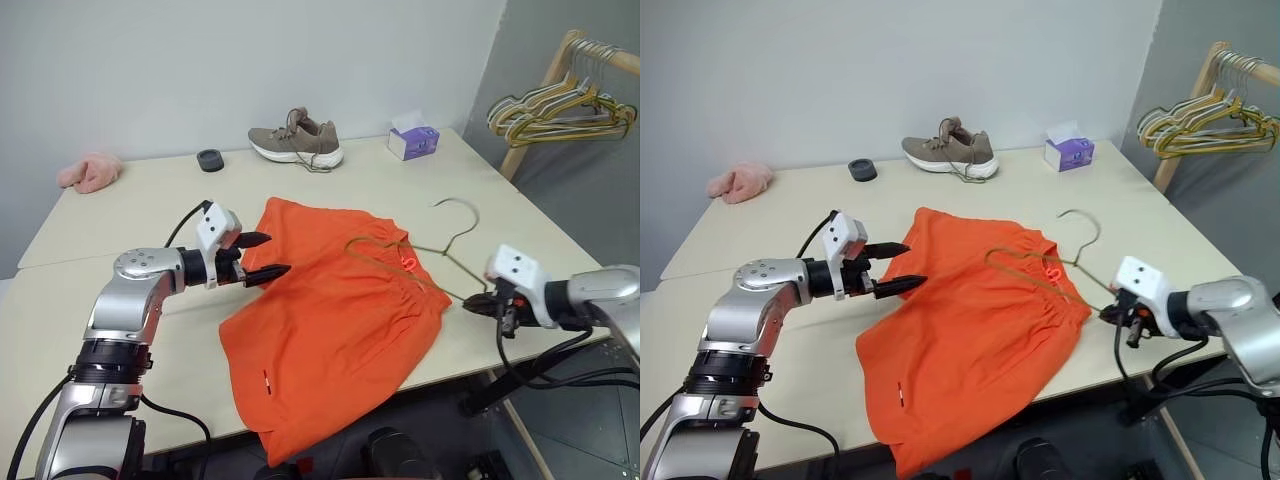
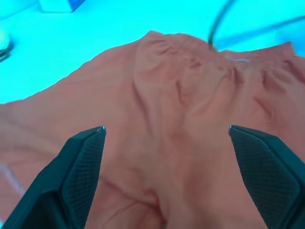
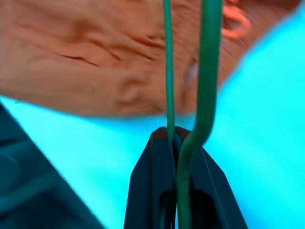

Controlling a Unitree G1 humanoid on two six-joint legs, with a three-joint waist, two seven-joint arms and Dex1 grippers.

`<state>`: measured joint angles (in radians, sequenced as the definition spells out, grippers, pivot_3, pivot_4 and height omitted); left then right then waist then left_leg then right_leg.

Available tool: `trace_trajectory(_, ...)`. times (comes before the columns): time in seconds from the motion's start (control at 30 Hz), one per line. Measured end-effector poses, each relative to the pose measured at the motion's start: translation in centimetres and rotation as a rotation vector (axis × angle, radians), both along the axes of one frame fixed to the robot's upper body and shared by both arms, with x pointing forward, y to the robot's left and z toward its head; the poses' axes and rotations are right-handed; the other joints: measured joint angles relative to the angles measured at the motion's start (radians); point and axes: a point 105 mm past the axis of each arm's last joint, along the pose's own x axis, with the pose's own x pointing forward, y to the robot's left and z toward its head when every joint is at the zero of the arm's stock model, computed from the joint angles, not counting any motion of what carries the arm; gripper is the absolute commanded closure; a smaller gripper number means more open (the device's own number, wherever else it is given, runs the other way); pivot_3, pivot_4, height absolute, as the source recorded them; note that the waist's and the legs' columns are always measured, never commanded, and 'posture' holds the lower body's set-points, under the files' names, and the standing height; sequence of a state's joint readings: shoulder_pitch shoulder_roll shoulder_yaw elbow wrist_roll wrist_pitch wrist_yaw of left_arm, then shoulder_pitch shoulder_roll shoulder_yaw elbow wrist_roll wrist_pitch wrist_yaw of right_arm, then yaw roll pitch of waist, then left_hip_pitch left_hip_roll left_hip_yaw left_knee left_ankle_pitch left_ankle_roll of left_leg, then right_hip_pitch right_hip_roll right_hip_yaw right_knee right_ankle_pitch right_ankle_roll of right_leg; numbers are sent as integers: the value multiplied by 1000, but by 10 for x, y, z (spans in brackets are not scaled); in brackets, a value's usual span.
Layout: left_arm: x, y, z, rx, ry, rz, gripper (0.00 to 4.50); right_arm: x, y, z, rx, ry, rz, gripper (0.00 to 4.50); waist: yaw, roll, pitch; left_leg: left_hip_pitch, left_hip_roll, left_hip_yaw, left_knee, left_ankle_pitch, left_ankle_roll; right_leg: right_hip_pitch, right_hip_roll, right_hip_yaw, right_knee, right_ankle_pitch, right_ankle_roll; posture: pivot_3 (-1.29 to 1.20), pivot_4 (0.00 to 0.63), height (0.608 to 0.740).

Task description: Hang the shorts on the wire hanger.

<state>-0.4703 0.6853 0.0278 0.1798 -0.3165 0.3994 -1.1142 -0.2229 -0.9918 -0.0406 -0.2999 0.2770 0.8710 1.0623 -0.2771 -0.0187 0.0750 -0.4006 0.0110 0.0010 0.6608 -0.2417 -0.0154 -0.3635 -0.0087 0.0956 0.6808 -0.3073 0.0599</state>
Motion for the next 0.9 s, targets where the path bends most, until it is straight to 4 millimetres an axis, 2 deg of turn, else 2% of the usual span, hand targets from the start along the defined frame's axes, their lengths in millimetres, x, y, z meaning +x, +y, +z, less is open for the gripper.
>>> trace_trajectory(0.13,-12,-11,-3,-23,30,-65,60,1,-22,-15,67,76,-165,4500,-3,0,0,0,0,1,0,0,0,0,0,0,0,0,0,-300,34,740)
trace_trajectory(0.23,-7,-17,4,-30,-39,-61,60,2,-31,-23,99,119,-244,4500,-2,0,0,1,0,1,1,0,0,1,1,1,0,0,0,-297,34,740)
trace_trajectory(0.37,1,-17,10,-3,-130,-33,60,0,-34,-30,121,167,-288,4500,-3,0,0,1,0,1,1,0,0,1,2,1,0,0,0,-285,31,740)
trace_trajectory(0.6,3,-16,14,27,-186,-26,60,-1,-12,-43,146,281,-245,4500,-1,0,0,1,0,1,1,0,0,1,2,1,0,0,0,-261,23,740)
trace_trajectory(0.9,-2,-11,10,30,-157,-30,60,13,3,-31,201,355,-209,4500,0,0,0,1,1,1,0,0,0,0,2,0,0,0,1,-233,23,740)
